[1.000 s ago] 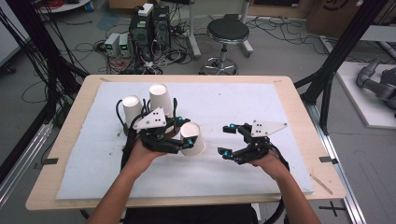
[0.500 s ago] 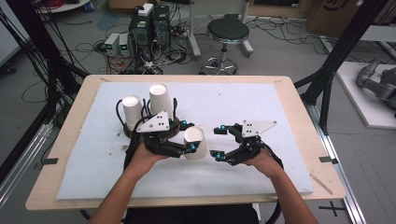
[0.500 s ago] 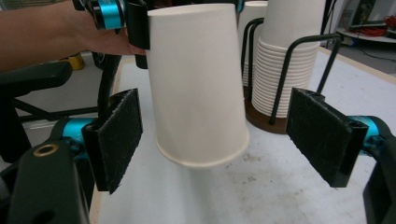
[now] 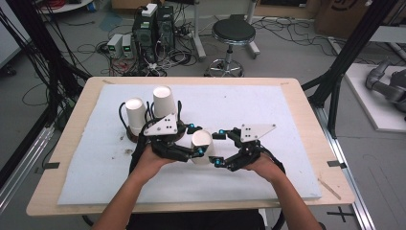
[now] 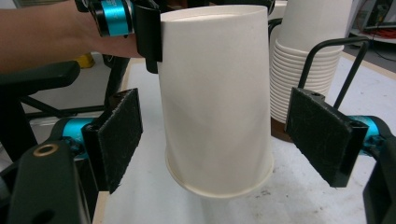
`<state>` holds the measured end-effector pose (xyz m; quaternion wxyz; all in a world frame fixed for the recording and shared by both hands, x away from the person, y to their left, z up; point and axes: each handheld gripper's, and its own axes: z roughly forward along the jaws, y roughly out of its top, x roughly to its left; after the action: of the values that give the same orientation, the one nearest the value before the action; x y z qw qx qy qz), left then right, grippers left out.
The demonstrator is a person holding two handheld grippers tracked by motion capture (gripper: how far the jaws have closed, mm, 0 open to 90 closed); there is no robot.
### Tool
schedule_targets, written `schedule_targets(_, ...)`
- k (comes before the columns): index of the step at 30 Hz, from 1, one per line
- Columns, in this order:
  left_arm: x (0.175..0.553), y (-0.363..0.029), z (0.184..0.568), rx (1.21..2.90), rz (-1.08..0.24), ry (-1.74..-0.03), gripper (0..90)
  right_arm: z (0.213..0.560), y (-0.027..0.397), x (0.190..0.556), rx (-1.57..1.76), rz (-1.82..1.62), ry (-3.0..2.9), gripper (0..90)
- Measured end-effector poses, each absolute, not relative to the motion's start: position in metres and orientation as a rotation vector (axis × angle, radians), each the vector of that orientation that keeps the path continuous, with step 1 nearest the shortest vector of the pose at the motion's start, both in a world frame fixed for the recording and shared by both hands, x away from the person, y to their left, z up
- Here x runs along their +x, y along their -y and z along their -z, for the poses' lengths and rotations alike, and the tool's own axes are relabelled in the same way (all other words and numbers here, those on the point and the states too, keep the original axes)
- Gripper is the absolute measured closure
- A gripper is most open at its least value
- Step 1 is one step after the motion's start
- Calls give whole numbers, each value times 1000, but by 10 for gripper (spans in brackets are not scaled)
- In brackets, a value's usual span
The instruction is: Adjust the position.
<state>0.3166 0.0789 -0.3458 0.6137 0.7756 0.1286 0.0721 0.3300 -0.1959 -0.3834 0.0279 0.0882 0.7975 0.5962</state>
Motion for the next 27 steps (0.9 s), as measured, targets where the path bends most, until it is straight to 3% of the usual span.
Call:
schedule_targets(16,316,-69,345,1768,-145,-281,359,386,185,330,284,-1836,-2456,195)
schedule_targets(20,316,-69,345,1770,-144,-275,359,384,186,329,241,-1823,-2450,300)
schedule_targets(25,315,-67,345,1777,-155,-291,348,384,188,330,227,-1807,-2451,320)
schedule_targets(27,315,-65,345,1806,-167,-312,281,384,189,330,233,-1795,-2450,320)
